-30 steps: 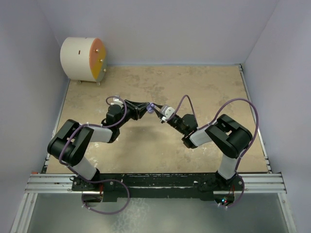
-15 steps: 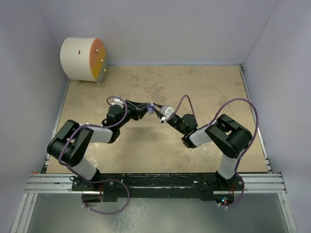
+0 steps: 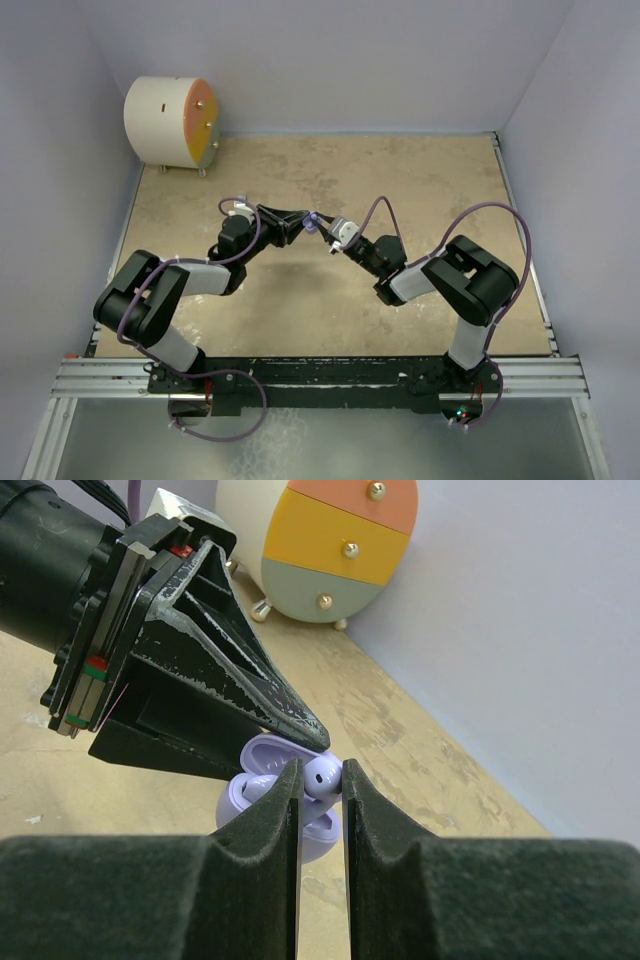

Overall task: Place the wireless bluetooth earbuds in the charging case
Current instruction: Place the earbud in the charging case.

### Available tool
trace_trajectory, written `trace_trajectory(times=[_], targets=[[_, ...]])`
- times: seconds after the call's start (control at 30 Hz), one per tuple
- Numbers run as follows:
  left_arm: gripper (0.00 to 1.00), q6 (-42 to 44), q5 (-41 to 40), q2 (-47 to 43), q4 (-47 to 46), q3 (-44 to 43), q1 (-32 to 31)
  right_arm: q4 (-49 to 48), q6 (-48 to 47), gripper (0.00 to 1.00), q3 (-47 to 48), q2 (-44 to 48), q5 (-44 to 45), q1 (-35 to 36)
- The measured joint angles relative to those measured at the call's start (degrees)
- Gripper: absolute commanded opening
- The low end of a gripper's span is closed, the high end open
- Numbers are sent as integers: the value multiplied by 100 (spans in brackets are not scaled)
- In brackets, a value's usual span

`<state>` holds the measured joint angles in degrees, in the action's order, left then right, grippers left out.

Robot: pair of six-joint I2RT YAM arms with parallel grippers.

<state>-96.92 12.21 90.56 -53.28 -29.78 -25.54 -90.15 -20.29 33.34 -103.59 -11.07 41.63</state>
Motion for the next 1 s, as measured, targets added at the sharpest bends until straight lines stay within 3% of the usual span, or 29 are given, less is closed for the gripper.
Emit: trace_trajectory(times=[1.0], targets=[[0,-2,-44,-4,61,-15,-35,-22,413,5,-157,166,256,37]])
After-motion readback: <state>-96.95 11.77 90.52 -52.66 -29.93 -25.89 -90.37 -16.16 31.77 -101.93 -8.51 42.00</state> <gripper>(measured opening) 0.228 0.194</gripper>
